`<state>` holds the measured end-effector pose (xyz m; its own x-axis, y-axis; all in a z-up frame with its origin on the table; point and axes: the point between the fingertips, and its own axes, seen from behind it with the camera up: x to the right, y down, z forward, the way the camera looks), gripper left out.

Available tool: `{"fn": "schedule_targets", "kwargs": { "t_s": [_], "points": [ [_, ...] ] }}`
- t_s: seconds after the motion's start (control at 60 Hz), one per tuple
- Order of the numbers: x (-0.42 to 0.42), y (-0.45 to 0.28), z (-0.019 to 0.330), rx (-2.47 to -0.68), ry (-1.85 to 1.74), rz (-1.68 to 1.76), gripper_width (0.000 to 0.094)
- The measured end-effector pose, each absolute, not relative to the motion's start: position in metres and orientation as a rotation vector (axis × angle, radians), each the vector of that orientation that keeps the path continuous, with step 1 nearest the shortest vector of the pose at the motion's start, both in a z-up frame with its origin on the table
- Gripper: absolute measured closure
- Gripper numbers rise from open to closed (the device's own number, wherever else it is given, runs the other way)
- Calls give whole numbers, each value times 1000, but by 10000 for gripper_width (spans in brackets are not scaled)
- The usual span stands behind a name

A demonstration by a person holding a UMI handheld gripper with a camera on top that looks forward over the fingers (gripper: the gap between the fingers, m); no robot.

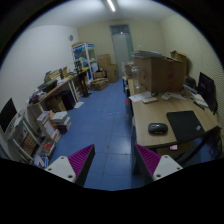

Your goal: Arrange mouse

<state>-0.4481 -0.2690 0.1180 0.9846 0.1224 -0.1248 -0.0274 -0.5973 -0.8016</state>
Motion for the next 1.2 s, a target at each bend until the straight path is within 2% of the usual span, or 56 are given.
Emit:
{"fn": "schedule_targets", "kwargs": {
  "t_s": [0.15, 0.167, 0.367, 0.533, 0.75, 0.95, 0.967, 0.983, 1.0, 1.033, 1.05, 1.2],
  "points": [
    [-390, -260, 117, -2216, -34, 177, 127],
    [-399, -261, 112, -2218, -25, 172, 129],
    [-289, -217, 73, -2237, 21, 112, 131],
    [-225, -153, 36, -2214, -164, 25, 130],
    [-219, -115, -18, -2259, -350, 128, 117],
    [-237, -69, -15, -2185, -380, 179, 150],
    [-238, -66, -14, -2182, -377, 175, 117],
    [-239, -61, -14, -2178, -370, 171, 146],
    [-239, -57, -14, -2175, -361, 168, 225],
    [-239, -49, -14, -2168, -339, 158, 270],
    [-237, -44, -14, -2164, -325, 145, 364],
    [-230, -30, -15, -2166, -198, 68, 470]
  ]
}}
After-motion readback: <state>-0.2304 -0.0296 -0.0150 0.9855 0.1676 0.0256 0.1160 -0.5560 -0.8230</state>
